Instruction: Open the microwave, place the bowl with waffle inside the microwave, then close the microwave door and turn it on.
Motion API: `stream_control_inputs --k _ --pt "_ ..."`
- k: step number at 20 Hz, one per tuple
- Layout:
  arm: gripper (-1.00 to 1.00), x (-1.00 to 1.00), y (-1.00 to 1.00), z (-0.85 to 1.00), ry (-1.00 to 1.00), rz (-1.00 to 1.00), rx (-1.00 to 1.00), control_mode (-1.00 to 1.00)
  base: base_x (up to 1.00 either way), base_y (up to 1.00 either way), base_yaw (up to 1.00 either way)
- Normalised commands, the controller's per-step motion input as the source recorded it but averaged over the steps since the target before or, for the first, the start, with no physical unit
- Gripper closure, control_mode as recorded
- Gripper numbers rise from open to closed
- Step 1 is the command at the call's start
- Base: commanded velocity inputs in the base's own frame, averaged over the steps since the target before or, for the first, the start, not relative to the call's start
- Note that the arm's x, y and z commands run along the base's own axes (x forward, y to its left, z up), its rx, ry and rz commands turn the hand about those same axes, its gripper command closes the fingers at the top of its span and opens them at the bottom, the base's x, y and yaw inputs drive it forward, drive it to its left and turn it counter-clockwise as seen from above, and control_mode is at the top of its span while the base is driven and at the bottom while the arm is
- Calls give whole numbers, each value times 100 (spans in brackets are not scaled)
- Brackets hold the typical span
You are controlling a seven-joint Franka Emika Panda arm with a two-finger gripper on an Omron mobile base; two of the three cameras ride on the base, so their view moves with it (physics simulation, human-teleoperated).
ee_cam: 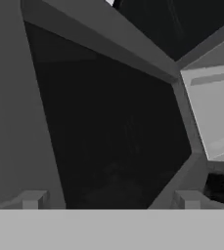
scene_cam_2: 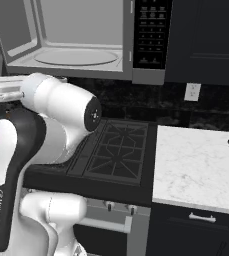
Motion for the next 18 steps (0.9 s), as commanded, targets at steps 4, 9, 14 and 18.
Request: stream_control_inputs --k 4,9,14,18 --pt "-100 6 88 0 7 35 0 -100 0 0 0" --pt "-100 -16 91 0 0 37 0 -100 0 0 0" --pt "-100 -6 100 0 -1 19 0 -100 0 0 0" --pt "-100 0 100 0 -1 2 -5 -100 0 0 0"
